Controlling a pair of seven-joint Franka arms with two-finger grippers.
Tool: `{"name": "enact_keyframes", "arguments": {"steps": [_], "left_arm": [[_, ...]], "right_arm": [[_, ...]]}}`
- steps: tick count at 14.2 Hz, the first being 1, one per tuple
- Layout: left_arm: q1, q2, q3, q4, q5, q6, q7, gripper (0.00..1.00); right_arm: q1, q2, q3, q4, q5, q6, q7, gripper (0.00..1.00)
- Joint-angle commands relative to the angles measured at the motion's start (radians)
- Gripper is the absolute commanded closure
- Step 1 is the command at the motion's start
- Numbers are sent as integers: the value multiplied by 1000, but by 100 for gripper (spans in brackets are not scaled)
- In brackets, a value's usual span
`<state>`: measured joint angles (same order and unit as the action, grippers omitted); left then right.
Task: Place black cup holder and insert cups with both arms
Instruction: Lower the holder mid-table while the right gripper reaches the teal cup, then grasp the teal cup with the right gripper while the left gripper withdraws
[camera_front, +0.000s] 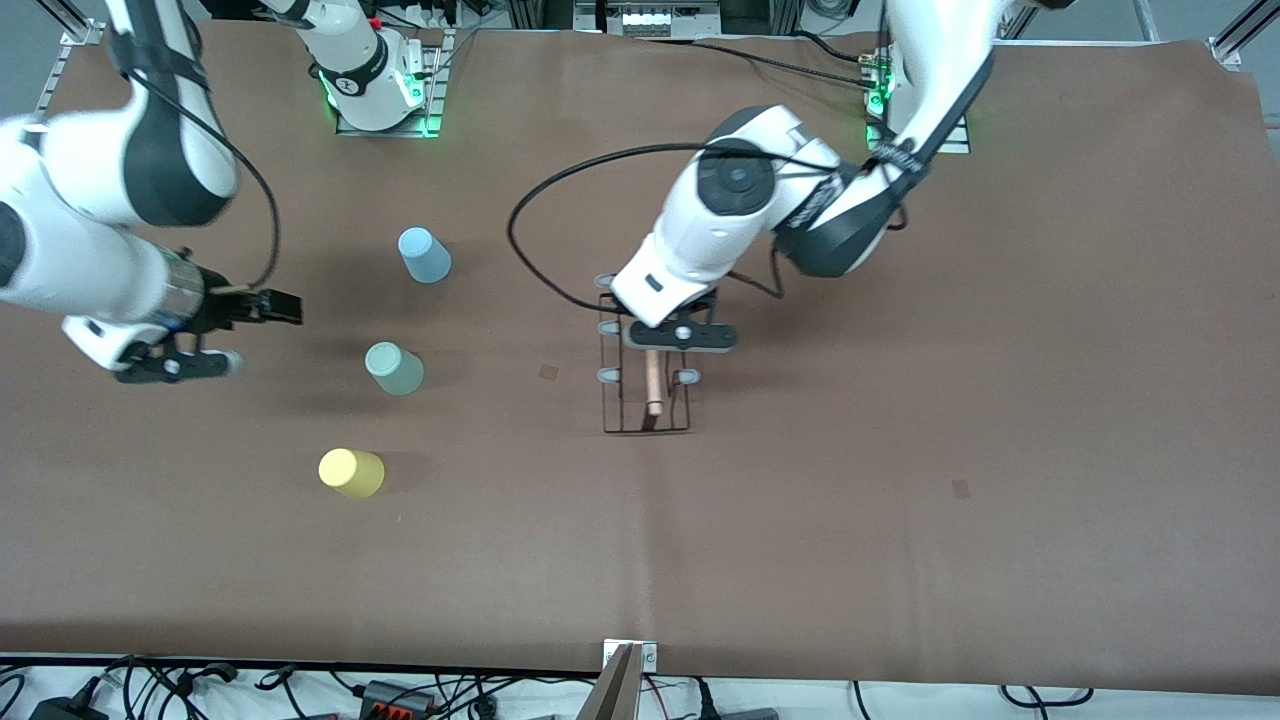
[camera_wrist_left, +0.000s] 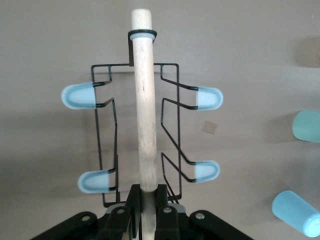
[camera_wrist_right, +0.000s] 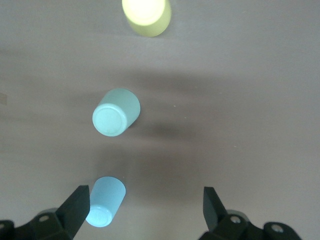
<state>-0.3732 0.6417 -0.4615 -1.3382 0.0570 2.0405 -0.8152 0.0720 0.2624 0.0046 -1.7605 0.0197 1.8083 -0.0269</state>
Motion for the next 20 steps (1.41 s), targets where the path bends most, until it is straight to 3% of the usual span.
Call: {"name": "enact_keyframes", "arguments": {"steps": [1, 3, 5, 8, 9, 11, 12, 15, 17, 20], "left_arm": [[-128, 73, 84, 125, 35, -10, -57, 100], [-203, 98, 148, 128, 38, 30, -65, 100], [-217, 111, 159, 129, 40, 63, -81, 100], [-217, 121, 159, 126, 43, 90, -74, 100], [-219, 125, 159, 126, 46, 95, -74, 94], [-208, 122, 159, 128, 38, 90, -84, 69], [-205, 115, 159, 128, 37, 84, -82, 63], [-120, 49, 146, 134, 32, -29, -65, 58], [-37, -35, 147, 128, 35, -110, 20, 56], [98, -86, 146, 122, 33, -232, 145, 51]], "right_arm": [[53, 107, 0, 44, 38, 96, 36, 0], [101, 162, 0, 42, 37, 163, 157, 0], [152, 199, -5, 21, 19, 210, 264, 0], [126, 215, -9, -11, 14, 235, 274, 0], [121, 215, -11, -14, 14, 229, 277, 0], [115, 213, -24, -17, 14, 206, 289, 0], [115, 213, -26, -17, 14, 200, 291, 0], [126, 248, -23, -30, 20, 212, 307, 0], [135, 255, -21, -31, 22, 203, 334, 0], [137, 270, -18, -33, 23, 210, 334, 0]]}}
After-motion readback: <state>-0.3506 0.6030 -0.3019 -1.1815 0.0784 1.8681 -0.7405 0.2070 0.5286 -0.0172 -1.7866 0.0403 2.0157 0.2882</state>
